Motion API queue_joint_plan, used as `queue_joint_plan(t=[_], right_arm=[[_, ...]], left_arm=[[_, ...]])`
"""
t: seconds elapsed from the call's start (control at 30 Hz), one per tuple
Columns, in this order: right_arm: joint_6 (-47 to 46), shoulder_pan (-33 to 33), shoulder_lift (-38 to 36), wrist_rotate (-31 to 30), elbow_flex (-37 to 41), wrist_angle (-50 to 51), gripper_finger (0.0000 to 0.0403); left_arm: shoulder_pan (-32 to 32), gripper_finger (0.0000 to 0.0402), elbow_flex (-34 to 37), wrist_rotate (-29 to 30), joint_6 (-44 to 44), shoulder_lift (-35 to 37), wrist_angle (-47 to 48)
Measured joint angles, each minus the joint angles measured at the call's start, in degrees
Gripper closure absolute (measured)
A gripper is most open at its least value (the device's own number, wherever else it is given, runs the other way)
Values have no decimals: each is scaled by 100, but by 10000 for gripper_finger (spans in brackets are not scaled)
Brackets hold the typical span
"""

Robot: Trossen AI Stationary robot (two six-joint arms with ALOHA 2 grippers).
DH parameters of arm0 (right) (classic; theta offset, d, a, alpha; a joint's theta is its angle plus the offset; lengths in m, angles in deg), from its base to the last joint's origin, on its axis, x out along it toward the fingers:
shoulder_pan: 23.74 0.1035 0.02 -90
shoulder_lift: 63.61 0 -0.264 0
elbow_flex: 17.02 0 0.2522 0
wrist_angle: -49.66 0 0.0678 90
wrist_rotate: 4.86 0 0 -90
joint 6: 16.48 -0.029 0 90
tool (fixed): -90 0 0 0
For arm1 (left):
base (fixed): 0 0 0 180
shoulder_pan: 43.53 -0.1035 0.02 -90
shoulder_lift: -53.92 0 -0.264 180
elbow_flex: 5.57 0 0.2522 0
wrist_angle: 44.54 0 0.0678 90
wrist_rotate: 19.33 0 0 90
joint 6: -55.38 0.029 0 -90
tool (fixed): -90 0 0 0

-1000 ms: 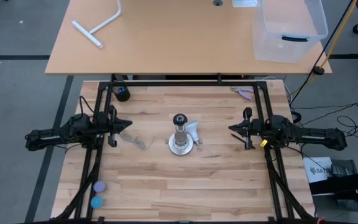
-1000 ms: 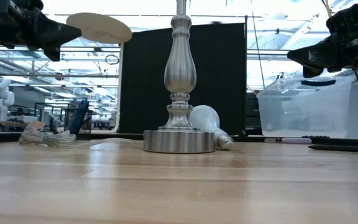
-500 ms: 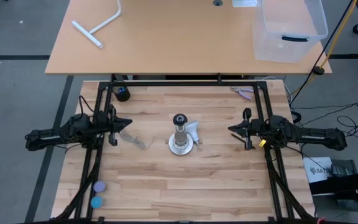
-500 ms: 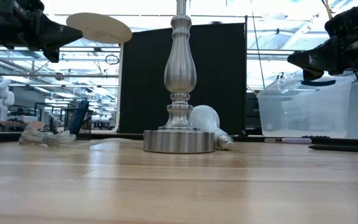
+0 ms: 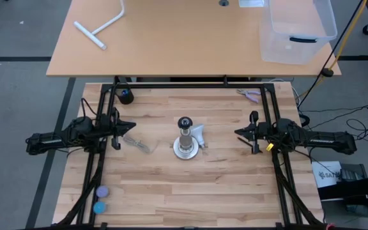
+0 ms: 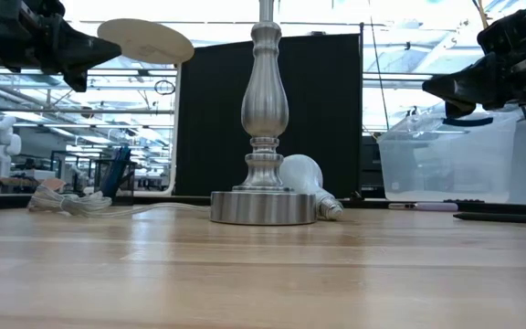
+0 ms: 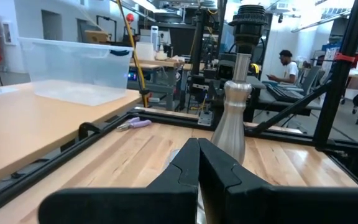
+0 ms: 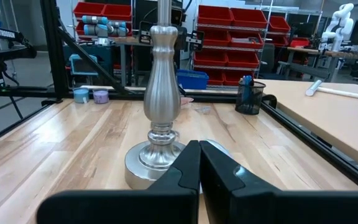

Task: Screw lightbulb
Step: Return to Home Position

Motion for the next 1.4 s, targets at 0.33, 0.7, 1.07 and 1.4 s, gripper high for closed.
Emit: queue_joint_plan(t=[0.33,0.7,1.07,1.4], right_arm=[[-38,0,0,-2,0,-1,403],[-44,0,0,-2,0,31,403],[-93,-1,-2,-2,0,32,403],[-42,0,-2,-2,0,64,403]], left_arm=[[0,399,0,4,21,-2,0],[0,399,17,-105,-125,0,204],[2,399,754,-118,-85,-22,-825],[0,399,754,30,223,-26,-437]])
